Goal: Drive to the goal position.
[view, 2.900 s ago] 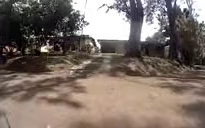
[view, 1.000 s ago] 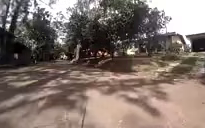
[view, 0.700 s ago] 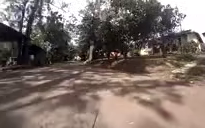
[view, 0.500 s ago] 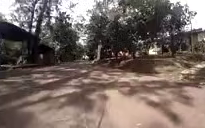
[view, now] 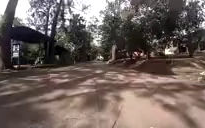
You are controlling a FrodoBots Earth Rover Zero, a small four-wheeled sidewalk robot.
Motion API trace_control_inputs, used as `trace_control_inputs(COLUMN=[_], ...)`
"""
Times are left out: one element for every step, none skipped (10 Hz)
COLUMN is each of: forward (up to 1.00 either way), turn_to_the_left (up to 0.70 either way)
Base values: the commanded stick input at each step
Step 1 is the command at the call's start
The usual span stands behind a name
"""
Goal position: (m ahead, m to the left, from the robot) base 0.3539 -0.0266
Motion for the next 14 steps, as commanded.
trace_control_inputs(forward=[0.00, 0.00, 0.85, 1.00, 1.00, 1.00, 1.00, 1.00, 1.00, 1.00, 1.00, 0.00, 0.00, 0.00], turn_to_the_left=[0.00, 0.00, 0.00, 0.00, 0.00, 0.00, 0.00, 0.00, 0.00, 0.00, 0.00, 0.00, 0.00, 0.00])
